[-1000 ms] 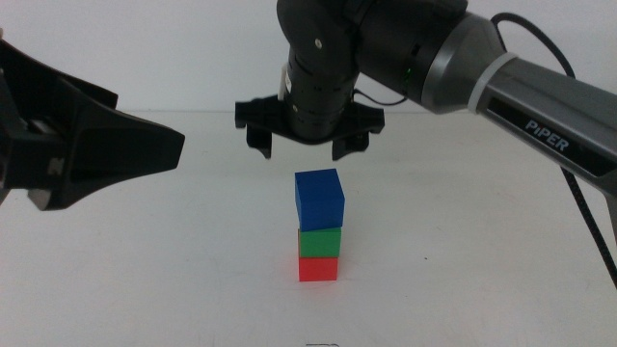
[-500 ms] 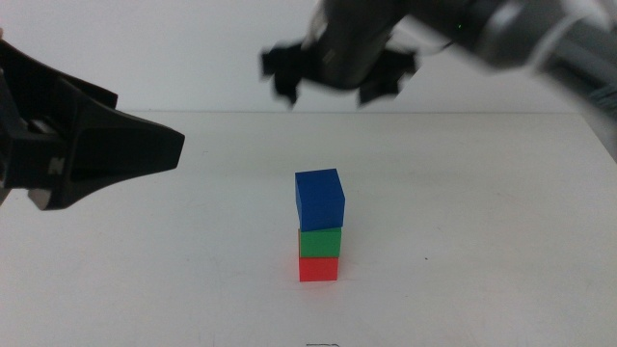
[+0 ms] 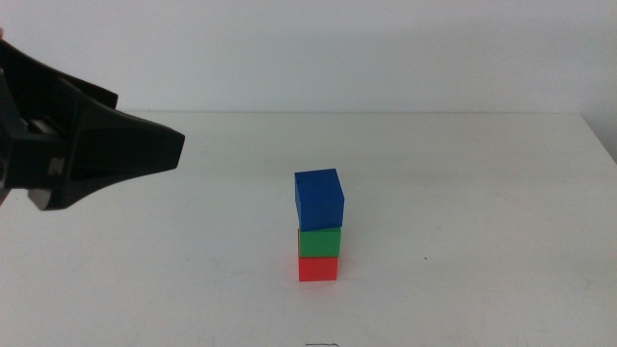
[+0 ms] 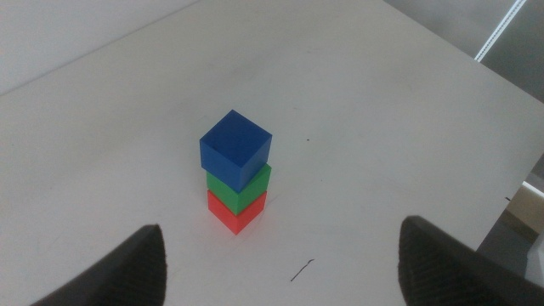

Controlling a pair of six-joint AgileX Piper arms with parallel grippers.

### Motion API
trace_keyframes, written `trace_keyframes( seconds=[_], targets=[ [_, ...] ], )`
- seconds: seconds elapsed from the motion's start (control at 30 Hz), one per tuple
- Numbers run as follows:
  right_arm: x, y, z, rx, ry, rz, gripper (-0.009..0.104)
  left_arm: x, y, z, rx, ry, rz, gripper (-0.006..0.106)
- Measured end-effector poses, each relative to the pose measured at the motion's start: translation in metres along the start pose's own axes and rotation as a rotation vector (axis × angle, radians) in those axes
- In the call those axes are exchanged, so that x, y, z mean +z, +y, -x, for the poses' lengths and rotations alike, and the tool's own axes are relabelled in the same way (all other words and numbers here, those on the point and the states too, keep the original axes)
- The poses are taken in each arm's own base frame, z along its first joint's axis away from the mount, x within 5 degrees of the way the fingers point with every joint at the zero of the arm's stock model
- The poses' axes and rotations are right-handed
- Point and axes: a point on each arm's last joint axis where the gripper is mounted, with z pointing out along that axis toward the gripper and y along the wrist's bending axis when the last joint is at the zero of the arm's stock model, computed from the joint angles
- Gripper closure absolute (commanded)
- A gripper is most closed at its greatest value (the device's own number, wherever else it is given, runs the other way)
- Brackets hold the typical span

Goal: Stack red cubes first, then green, then blue cubes in a specific spot.

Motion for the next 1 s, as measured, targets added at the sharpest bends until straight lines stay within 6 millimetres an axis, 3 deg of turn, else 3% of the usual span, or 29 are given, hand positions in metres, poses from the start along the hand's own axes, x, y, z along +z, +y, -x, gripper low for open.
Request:
trace_keyframes(
  seconds=[0.23,0.37,0.5,0.6,0.73,1.0],
  targets=[
    [-0.031,-0.053,-0.047,0.034,0.062,-0.122,0.026,0.000,0.000,0.000,0.000,0.000,0.000,0.007],
    [-0.049,-0.088,-0.089,0.113,-0.004,-0.153,0.026,0.000,0.000,0.000,0.000,0.000,0.000,0.007],
    [-0.053,-0.108,-0.135,0.155,-0.092,-0.153,0.026,0.000,0.000,0.000,0.000,0.000,0.000,0.007],
    [-0.049,-0.112,-0.162,0.148,-0.119,-0.138,0.026,0.000,0.000,0.000,0.000,0.000,0.000,0.007],
    [-0.040,-0.110,-0.178,0.122,-0.119,-0.099,0.026,0.000,0.000,0.000,0.000,0.000,0.000,0.007],
    [-0.039,-0.109,-0.178,0.150,-0.138,-0.083,0.026,0.000,0.000,0.000,0.000,0.000,0.000,0.007]
  ],
)
